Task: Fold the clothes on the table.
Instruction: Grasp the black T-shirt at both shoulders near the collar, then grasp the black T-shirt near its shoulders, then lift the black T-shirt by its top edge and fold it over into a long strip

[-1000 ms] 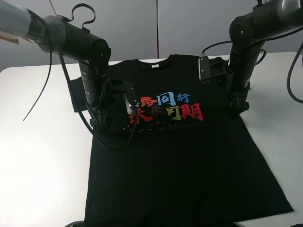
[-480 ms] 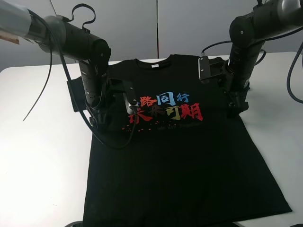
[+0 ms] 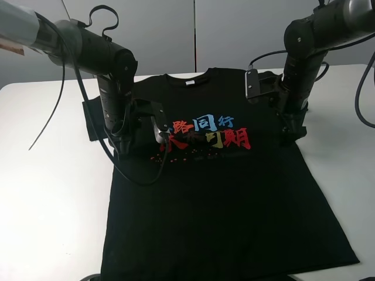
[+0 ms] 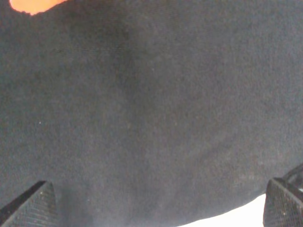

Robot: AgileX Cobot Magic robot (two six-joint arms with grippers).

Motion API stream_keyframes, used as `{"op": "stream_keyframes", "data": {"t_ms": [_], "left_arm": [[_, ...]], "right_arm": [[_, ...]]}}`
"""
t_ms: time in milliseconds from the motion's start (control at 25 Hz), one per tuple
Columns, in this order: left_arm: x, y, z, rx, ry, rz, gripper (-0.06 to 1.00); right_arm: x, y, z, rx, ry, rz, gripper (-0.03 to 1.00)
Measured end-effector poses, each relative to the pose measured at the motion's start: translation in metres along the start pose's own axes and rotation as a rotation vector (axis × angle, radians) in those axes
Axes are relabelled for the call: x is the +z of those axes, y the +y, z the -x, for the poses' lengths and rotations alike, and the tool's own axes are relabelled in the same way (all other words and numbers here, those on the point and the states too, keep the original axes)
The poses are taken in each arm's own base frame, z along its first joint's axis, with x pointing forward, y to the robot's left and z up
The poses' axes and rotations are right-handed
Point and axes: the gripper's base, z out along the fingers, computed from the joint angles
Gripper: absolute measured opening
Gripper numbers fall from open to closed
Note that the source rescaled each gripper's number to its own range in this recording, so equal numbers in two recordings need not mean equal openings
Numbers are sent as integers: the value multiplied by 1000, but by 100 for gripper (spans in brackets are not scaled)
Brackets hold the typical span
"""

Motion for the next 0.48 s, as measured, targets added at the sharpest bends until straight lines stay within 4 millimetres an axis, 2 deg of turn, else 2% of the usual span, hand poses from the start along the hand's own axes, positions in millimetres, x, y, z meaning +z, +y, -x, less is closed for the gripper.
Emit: {"op": "stream_keyframes", "data": {"t_ms": [160,320,480], "left_arm": [[0,0,0,0,1,0,18],[0,-1,-1,0,8,-7,2],[0,0,-1,2,11,-5,0]], "right_arm": [[0,0,0,4,-4,2,93],[0,1,2,24,-22,14,93],[0,1,2,22,-26,16,93]]}}
